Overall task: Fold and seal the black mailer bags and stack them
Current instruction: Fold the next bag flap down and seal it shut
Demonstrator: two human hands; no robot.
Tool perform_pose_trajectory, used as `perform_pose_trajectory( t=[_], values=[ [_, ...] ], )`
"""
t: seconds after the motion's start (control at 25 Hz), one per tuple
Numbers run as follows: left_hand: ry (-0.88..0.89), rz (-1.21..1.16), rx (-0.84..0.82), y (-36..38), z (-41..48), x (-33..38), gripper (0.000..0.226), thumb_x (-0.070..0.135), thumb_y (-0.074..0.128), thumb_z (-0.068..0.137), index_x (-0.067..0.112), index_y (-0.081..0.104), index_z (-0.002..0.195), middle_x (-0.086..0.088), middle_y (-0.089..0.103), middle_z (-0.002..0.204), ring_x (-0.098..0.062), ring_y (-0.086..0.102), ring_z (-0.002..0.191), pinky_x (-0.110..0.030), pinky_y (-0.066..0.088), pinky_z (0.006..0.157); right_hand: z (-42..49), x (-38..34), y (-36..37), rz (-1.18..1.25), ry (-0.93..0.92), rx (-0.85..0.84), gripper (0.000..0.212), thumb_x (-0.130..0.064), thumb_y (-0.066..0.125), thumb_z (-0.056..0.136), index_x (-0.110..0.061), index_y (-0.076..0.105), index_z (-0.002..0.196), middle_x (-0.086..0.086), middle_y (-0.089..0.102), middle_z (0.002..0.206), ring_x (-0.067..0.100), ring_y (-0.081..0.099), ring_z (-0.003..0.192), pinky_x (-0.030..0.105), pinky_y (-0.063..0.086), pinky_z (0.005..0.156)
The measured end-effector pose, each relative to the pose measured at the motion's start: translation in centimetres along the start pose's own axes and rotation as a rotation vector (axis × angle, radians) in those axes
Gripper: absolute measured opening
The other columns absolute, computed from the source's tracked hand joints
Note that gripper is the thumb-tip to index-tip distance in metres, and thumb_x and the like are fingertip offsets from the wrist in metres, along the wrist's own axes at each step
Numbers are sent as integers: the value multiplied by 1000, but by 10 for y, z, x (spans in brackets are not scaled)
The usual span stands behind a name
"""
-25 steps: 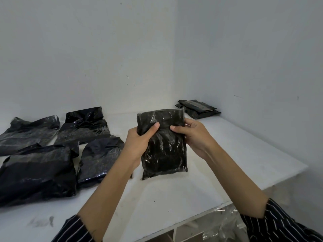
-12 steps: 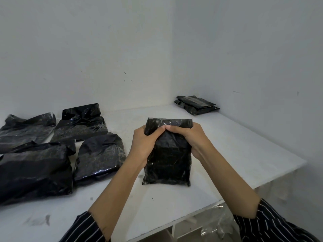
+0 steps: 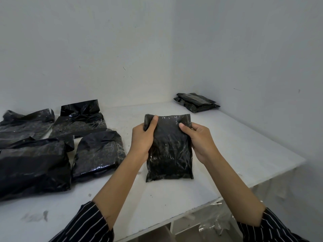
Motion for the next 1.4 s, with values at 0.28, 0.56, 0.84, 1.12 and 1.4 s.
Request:
perform_pose_trajectory(
  t=[0.28, 0.56, 0.84, 1.12, 1.4],
  values=[
    [0, 44, -13, -19, 2, -19, 26, 24, 57, 93, 10, 70, 75, -4, 69, 72, -14, 65, 68, -23, 56, 56, 7, 17, -25, 37, 184, -84, 22, -19, 61, 90, -1, 70, 98, 12, 73, 92, 18, 69, 79, 25, 59, 72],
    [-146, 171, -153, -27, 4, -41, 37, 31, 64, 86, -5, 66, 93, -12, 70, 86, -21, 67, 80, -29, 58, 72, 7, 28, -35, -212, 197, -127, 12, -7, 56, 93, -6, 67, 99, 8, 69, 86, 10, 66, 70, 19, 54, 62],
    [-89, 483, -238, -44, 10, -39, 15, 3, 71, 79, -3, 68, 91, -12, 58, 76, -10, 47, 54, -15, 38, 44, 4, 19, -45, -577, 117, -75, 6, 3, 68, 81, 4, 63, 78, 4, 52, 55, 6, 42, 40, 14, 32, 39],
    [-83, 418, -290, -36, 5, -37, 16, -1, 61, 87, -5, 63, 102, -17, 61, 80, -6, 57, 45, -18, 50, 47, 2, 25, -42, -352, 168, -83, 7, 9, 58, 87, 2, 57, 90, 14, 59, 67, 14, 60, 43, 21, 45, 39],
    [-32, 437, -286, -43, 2, -42, 22, -2, 64, 84, -19, 59, 98, -17, 61, 73, -6, 58, 45, -15, 51, 51, -4, 32, -44, -436, 60, -112, 10, 9, 58, 86, 0, 57, 86, 14, 61, 66, 17, 55, 51, 22, 47, 47]
  ],
)
Point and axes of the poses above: each hand's wrist, its own z-axis towards the middle knuckle, its own y-axis out of the palm, x = y × z, the point moved 2 cm from there along z, towards the middle knuckle
